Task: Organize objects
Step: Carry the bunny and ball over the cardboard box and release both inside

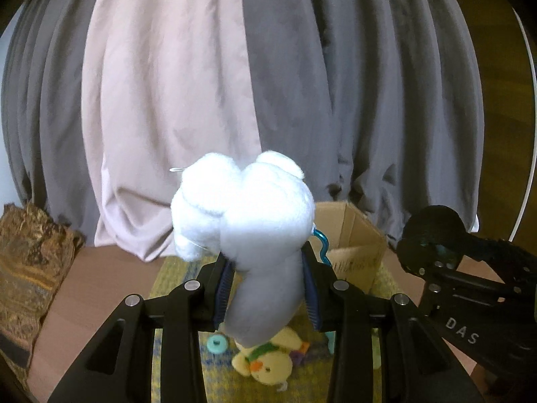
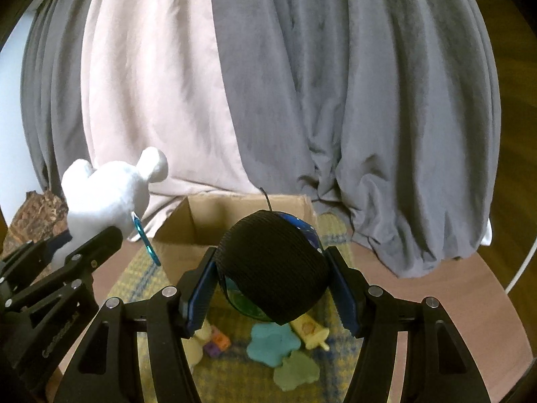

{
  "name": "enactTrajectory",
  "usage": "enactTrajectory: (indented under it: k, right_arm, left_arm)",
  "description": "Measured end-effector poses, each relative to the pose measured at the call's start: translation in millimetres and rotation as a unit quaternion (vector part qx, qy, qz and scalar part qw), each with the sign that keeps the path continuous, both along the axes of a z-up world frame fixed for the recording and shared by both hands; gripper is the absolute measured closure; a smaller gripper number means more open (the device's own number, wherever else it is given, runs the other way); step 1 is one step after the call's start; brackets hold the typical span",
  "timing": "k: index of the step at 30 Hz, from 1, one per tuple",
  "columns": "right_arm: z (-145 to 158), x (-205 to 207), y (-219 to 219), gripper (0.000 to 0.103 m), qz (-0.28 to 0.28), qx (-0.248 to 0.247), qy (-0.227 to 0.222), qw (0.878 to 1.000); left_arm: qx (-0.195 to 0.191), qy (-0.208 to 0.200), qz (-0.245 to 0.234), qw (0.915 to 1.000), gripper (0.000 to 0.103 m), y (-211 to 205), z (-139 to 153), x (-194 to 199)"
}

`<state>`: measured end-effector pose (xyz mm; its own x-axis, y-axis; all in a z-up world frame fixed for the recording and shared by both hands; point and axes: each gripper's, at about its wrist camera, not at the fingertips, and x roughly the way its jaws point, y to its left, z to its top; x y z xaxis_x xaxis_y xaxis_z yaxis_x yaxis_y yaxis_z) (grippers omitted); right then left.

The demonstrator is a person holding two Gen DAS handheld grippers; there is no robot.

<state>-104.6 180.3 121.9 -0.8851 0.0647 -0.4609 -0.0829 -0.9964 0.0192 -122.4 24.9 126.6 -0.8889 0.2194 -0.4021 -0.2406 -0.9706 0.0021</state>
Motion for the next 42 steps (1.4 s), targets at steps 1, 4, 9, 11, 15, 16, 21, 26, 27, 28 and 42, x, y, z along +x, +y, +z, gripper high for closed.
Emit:
enactTrajectory:
  k: [1, 4, 9, 11, 15, 16, 21, 26, 27, 28, 42]
  right_arm:
    - [2.7, -4.1, 1.1, 0.041, -0.002, 0.001, 0.001, 1.0]
    - [8.8, -18.5, 7.3, 0.041, -0.009, 0.004, 0.001, 1.0]
    - [14.7, -45.3, 13.8, 0.041, -0.009, 0.003, -0.012, 1.0]
    - [14.6, -56.5, 15.7, 0.041, -0.011, 0.004, -0.019, 1.0]
    - [12.9, -78.1, 18.2, 0.041, -0.015, 0.002, -0.036, 0.999]
    - [11.5, -84.2, 19.0, 0.041, -0.016, -0.001, -0.042, 0.999]
    - [6.7, -105.3, 18.9, 0.041, -0.014, -0.005, -0.062, 0.998]
    - [2.2, -122.5, 21.3, 0.041, -0.013, -0.009, -0.081, 0.997]
    - [1.2, -125.2, 21.3, 0.041, -0.013, -0.009, -0.084, 0.996]
    - [0.1, -127.5, 21.3, 0.041, -0.013, -0.01, -0.086, 0.996]
    - [-1.8, -135.1, 29.6, 0.013, -0.022, -0.022, -0.092, 0.995]
  left_arm:
    - [0.0, 0.001, -0.003, 1.0, 0.066, 1.9, 2.3, -4.8]
    - [0.001, -0.005, -0.01, 0.9999, 0.066, 7.3, 4.8, -20.9]
    - [0.002, -0.023, -0.028, 0.9993, 0.066, 16.9, 5.8, -49.5]
    - [0.002, -0.032, -0.031, 0.999, 0.066, 19.4, 4.1, -62.8]
    - [0.005, -0.042, -0.036, 0.9985, 0.066, 22.3, 1.6, -80.2]
    - [0.006, -0.048, -0.037, 0.9982, 0.066, 22.6, 0.9, -85.1]
    - [0.009, -0.067, -0.039, 0.9969, 0.066, 25.5, -2.5, -102.5]
    - [0.01, -0.083, -0.046, 0.9954, 0.066, 28.7, -5.2, -113.5]
    - [0.01, -0.087, -0.046, 0.9951, 0.066, 29.4, -6.1, -116.1]
    - [0.01, -0.09, -0.046, 0.9948, 0.066, 29.3, -7.2, -118.5]
    - [0.002, -0.099, -0.042, 0.9942, 0.045, 31.8, -10.2, -125.5]
